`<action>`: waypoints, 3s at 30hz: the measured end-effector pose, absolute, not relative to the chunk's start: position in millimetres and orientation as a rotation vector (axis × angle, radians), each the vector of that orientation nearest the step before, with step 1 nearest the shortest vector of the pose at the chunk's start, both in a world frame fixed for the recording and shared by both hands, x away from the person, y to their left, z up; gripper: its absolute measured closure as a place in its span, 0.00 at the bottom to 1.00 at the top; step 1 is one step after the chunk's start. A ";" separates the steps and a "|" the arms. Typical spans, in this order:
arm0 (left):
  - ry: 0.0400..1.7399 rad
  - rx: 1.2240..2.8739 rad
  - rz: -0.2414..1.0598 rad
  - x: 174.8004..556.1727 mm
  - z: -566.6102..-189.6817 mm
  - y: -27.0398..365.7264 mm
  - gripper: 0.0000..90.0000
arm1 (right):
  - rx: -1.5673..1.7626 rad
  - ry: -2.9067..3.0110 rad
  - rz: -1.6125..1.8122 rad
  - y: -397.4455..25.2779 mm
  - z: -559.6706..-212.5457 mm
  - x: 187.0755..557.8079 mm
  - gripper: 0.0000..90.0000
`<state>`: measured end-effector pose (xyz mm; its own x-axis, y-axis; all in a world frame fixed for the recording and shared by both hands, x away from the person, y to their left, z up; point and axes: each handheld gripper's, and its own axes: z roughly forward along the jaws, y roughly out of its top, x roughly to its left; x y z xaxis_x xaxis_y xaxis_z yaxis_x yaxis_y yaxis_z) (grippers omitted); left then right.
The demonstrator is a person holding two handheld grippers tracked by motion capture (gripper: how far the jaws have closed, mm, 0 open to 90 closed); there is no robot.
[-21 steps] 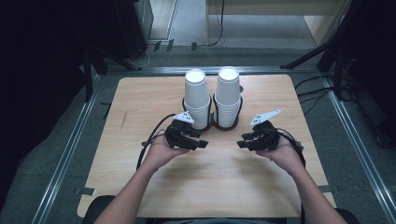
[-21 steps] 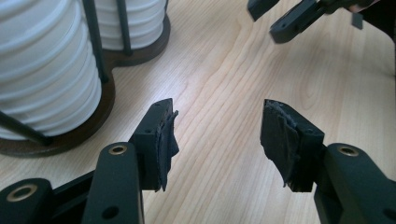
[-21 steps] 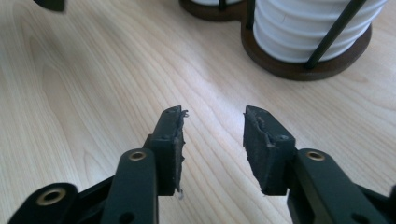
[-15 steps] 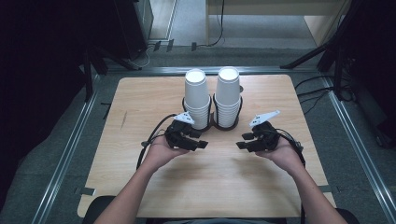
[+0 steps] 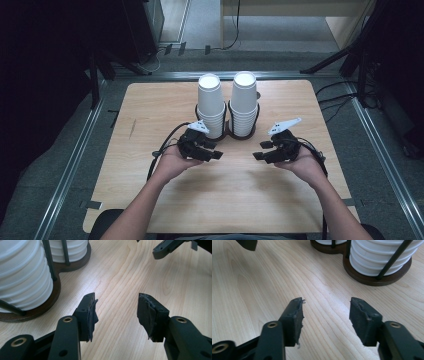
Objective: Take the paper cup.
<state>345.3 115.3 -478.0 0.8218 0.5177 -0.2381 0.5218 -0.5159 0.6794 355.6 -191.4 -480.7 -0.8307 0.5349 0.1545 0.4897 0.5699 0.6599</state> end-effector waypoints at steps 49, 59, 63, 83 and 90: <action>0.704 2.174 0.019 373.5 -442.5 70.4 0.95 | 0.832 2.764 1.190 -213.7 -404.3 389.1 0.33; 0.763 2.158 0.038 383.0 -438.2 64.7 0.98 | 0.810 2.781 1.131 -207.8 -376.5 408.8 0.27; 0.776 2.161 0.047 388.9 -434.9 61.3 0.98 | 0.802 2.773 1.113 -204.5 -366.1 415.3 0.26; 0.823 2.173 0.123 407.3 -429.2 41.1 0.98 | 0.757 2.741 1.059 -176.9 -310.9 458.2 0.22; 0.861 2.139 0.154 409.8 -429.4 41.0 0.98 | 0.746 2.745 1.041 -160.2 -306.3 467.1 0.20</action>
<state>409.8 41.0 -429.4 0.7599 0.6269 -0.1718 0.5286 -0.4422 0.7246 467.1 -160.2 -306.3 -0.8728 0.4835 0.0672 0.4064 0.6434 0.6487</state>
